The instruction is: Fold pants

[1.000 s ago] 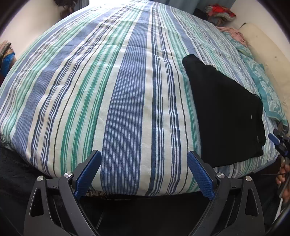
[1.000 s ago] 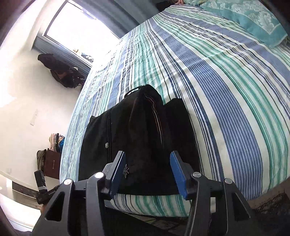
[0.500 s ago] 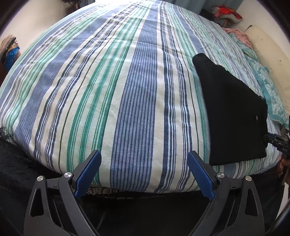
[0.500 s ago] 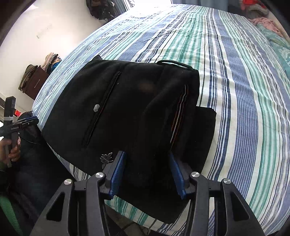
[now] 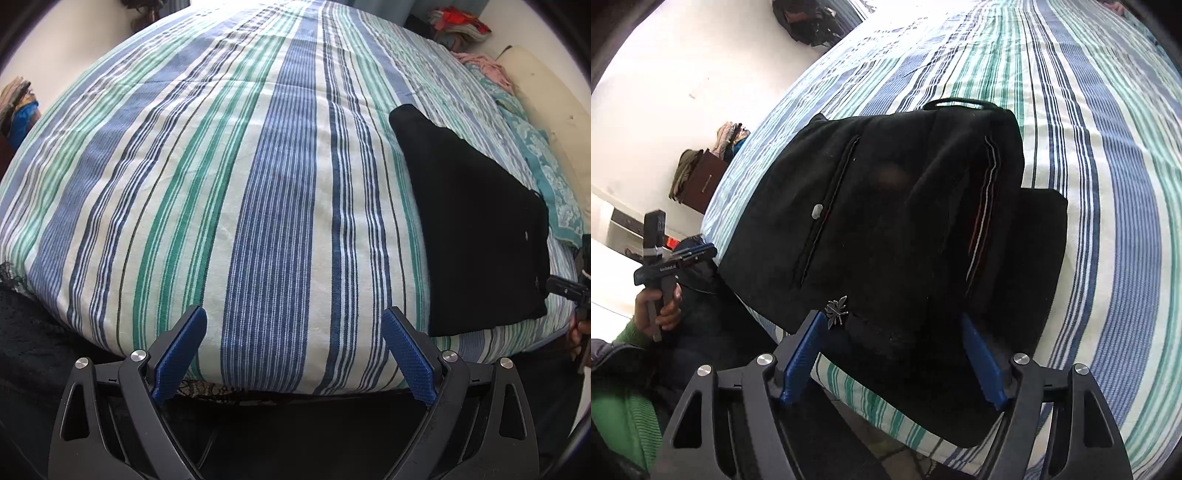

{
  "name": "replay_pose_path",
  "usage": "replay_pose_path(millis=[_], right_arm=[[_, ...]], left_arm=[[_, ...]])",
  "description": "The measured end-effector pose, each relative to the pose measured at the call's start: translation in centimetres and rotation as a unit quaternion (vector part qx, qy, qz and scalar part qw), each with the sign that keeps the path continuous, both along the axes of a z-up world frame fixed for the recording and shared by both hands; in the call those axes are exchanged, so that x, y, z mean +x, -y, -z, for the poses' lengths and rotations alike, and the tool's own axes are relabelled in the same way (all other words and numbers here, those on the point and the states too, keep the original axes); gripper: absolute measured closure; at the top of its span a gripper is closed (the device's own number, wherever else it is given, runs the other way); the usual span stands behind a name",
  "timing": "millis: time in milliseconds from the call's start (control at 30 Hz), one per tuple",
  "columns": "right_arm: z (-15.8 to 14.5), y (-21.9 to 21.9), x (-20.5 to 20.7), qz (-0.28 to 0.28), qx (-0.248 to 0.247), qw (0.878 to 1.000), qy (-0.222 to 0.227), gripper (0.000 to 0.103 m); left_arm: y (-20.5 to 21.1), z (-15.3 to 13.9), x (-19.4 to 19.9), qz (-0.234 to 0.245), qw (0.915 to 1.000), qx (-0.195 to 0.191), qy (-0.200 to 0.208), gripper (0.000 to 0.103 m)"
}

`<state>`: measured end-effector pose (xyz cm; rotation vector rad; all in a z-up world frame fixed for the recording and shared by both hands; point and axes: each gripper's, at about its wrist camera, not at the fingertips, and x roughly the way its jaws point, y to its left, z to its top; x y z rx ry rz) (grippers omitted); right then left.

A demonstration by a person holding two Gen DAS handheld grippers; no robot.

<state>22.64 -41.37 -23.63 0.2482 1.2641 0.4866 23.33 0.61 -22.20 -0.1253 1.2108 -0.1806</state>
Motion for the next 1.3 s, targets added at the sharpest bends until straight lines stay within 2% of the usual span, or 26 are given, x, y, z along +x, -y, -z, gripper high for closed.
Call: replay_pose_path(millis=[67,100,133,167,267,400,467,533,567,600,667,700,767,833,900,967,1033,1100,1133,1167,1200,1233,1300], right_arm=[[1.0,0.8,0.3,0.039,0.049,0.998,-0.012,0.03],[1.2,1.5,0.3,0.06,0.083,0.995,-0.014,0.039],[1.2,2.0,0.4,0.079,0.099,0.992,-0.018,0.065],[1.0,2.4,0.3,0.096,0.101,0.99,-0.019,0.078],[-1.8,2.2,-0.2,0.111,0.136,0.984,0.006,0.088],[-7.6,1.7,-1.6,0.102,0.174,0.977,0.065,0.092],[-9.1,1.8,-2.7,0.101,0.177,0.976,0.077,0.093],[-8.7,2.5,-3.5,0.11,0.151,0.98,0.072,0.093],[-7.6,3.2,-3.7,0.124,0.129,0.982,0.055,0.094],[-6.0,3.7,-3.9,0.143,0.1,0.984,0.032,0.094],[-2.8,4.5,-4.0,0.167,0.012,0.986,-0.014,0.095],[-1.8,4.9,-4.2,0.169,-0.009,0.985,-0.019,0.095],[-2.1,5.5,-4.3,0.194,0.011,0.981,-0.009,0.093],[-4.6,6.0,-4.2,0.212,0.002,0.977,0.038,0.093],[-7.8,4.8,-3.1,0.195,-0.036,0.976,0.093,0.092],[-9.9,3.0,-1.0,0.16,-0.038,0.979,0.122,0.092],[-10.6,-0.1,1.6,0.12,-0.042,0.981,0.145,0.092],[-9.7,-3.1,3.6,0.082,-0.089,0.977,0.176,0.092],[-8.3,-4.1,4.4,0.076,-0.142,0.97,0.183,0.092],[-6.0,-4.1,5.3,0.082,-0.201,0.963,0.161,0.095],[-3.5,-3.0,6.4,0.099,-0.214,0.964,0.126,0.099],[-2.2,-1.6,7.2,0.125,-0.196,0.967,0.105,0.103],[-2.8,-0.6,7.2,0.157,-0.178,0.965,0.111,0.103]], left_arm=[[0.1,0.1,0.1,0.002,1.0,0.001,-0.001,0.007],[0.1,0.0,0.1,0.003,1.0,0.002,0.0,0.007],[0.1,-0.1,0.0,0.004,1.0,0.003,0.003,0.007],[0.1,-0.1,0.0,0.004,1.0,0.004,0.005,0.007],[-0.1,0.0,0.0,0.001,1.0,0.004,0.003,0.007],[-0.1,-0.2,0.0,-0.001,1.0,-0.006,0.002,0.007],[0.2,-0.7,-0.1,0.003,0.9999,-0.009,0.008,0.007],[0.7,-1.1,-0.2,0.011,0.9998,-0.011,0.014,0.007],[1.2,-1.2,-0.2,0.017,0.9997,-0.011,0.017,0.007],[1.6,-1.4,-0.2,0.024,0.9995,-0.009,0.019,0.007],[2.8,-1.8,-0.3,0.043,0.9987,-0.003,0.025,0.007],[3.4,-2.0,-0.4,0.053,0.9982,0.0,0.029,0.007],[4.3,-2.8,-0.8,0.069,0.9966,0.007,0.044,0.007],[5.0,-3.5,-1.2,0.079,0.995,0.013,0.06,0.007],[5.8,-3.7,-1.2,0.088,0.9937,0.014,0.068,0.007],[7.1,-3.5,-1.0,0.099,0.9929,0.016,0.063,0.007],[8.0,-3.5,-1.1,0.107,0.9922,0.016,0.062,0.007],[8.5,-4.0,-1.5,0.116,0.9907,0.017,0.068,0.007],[8.5,-4.1,-1.8,0.121,0.9898,0.021,0.073,0.007],[8.5,-4.3,-2.2,0.124,0.9889,0.025,0.077,0.007],[8.4,-4.3,-2.5,0.127,0.9882,0.03,0.08,0.007],[8.3,-4.3,-2.7,0.129,0.9876,0.036,0.081,0.007],[7.9,-4.2,-3.2,0.129,0.9872,0.044,0.083,0.007]])
